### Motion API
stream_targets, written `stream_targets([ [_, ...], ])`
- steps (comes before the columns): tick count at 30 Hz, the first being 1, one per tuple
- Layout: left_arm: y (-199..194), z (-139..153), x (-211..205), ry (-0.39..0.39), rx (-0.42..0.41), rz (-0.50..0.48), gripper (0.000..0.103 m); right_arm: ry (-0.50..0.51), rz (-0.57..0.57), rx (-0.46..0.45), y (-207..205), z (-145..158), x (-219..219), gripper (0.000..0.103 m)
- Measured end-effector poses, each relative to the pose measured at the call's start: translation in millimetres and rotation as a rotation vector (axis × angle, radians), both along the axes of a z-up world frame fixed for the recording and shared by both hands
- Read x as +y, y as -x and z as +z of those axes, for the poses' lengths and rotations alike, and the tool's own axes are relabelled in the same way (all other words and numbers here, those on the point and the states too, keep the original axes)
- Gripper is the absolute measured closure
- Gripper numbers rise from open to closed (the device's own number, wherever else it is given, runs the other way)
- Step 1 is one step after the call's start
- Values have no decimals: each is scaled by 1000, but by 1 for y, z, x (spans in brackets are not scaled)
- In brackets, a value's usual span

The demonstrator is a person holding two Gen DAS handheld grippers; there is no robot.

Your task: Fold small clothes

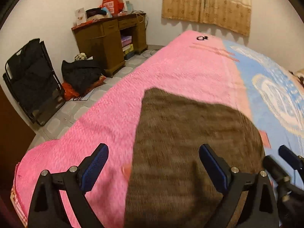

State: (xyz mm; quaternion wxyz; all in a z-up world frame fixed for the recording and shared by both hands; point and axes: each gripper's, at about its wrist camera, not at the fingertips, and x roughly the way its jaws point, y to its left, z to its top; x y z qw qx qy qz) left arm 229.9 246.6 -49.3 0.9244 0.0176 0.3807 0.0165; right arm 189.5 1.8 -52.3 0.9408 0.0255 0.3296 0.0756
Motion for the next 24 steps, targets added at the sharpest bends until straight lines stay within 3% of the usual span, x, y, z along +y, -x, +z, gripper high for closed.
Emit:
stream_targets([
  [4,34,-1,-5,-33,-3,-17,6,31,-12,62,18,-22,1,43],
  [7,67,5,-5,-44,-44,-19,6,-50,-43,72,41,-26,-11,42],
  [10,95,8,-5,-43,-63,-39,6,-109,-71,53,71,-20,-16,27],
  [12,110,5,-5,-48,-63,-36,6,-111,-89,14,95,-14,-16,22],
  [14,119,-6,-7,-42,-31,-54,6,-110,-110,0,110,-10,-15,10],
  [16,122,-21,-7,-51,41,-52,6,-118,-134,-2,122,-12,-14,5],
  [19,136,-31,-4,-28,74,-64,6,-92,-154,47,130,-19,-9,5],
  [24,157,-39,-4,-91,91,-67,6,-99,-154,90,153,-24,-3,5],
])
